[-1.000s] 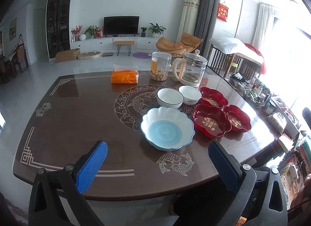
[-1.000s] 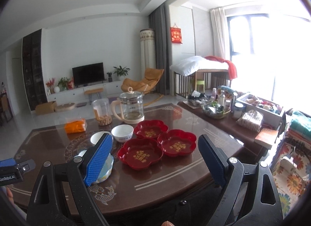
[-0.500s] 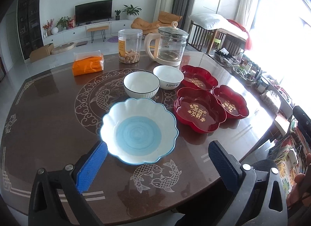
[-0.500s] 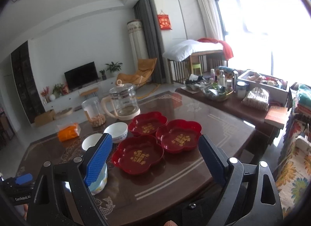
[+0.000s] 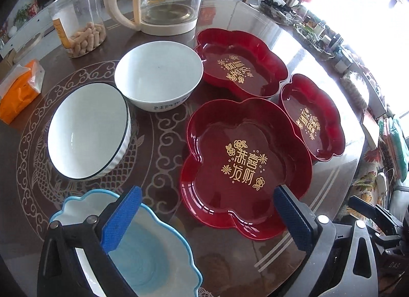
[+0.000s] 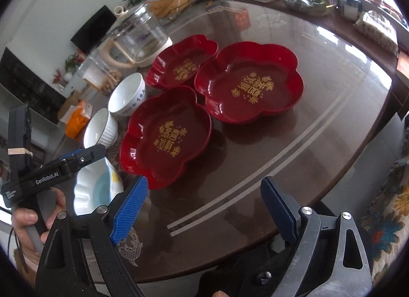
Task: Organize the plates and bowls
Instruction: 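Move the right tool toward the nearest red flower-shaped plate, then close the right tool on the red plate's rim and lift it, then lower the red plate onto the table and open the right tool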
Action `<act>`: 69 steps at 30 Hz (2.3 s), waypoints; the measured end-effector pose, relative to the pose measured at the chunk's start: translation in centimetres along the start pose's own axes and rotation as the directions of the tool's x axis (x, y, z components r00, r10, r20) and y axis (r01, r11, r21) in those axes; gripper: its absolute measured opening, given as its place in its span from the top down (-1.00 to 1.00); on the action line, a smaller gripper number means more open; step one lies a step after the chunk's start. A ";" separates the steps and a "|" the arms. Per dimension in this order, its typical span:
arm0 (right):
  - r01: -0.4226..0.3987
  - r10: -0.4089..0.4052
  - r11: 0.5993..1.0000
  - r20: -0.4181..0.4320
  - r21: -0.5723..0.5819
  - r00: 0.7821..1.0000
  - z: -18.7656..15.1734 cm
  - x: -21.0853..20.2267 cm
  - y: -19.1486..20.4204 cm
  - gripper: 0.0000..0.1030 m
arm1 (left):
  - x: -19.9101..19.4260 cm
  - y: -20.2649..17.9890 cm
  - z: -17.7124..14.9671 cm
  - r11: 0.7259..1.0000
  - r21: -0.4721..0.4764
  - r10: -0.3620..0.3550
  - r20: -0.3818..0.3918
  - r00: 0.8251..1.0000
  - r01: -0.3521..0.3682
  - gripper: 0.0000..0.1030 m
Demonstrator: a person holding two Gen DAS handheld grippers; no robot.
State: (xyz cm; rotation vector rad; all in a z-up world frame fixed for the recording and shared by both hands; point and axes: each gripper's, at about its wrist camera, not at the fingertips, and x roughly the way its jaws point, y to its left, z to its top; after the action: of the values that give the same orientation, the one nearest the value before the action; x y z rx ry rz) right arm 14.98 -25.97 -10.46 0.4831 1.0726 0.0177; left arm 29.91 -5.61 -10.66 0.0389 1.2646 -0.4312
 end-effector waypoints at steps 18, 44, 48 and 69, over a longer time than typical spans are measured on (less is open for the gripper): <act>0.028 -0.024 0.999 -0.102 0.037 0.995 3.2 8.2 0.5 0.37 | 5.3 0.4 1.9 0.996 -0.053 0.062 -0.057 0.996 -0.065 0.32; 0.062 -0.063 0.998 -0.060 -0.010 0.996 -2.3 -1.4 -3.2 0.65 | -3.5 -7.5 -11.6 1.000 -0.014 0.010 0.097 0.995 -0.009 0.70; 0.083 -0.084 0.996 -0.061 -0.020 0.995 -2.2 0.4 -3.9 0.65 | -1.1 -7.5 -12.1 0.998 -0.050 0.027 0.077 0.997 -0.023 0.70; 0.084 -0.084 0.996 0.070 0.009 0.994 -1.2 1.4 -5.3 -0.28 | -0.9 -5.6 -11.5 0.981 -0.180 0.108 0.187 0.976 -0.074 0.65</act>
State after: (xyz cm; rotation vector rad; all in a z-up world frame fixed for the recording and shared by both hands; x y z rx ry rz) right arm 13.48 -29.92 -14.18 0.4407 1.0231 -0.0763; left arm 17.33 -7.44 -12.24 -0.0903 1.0963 -0.2385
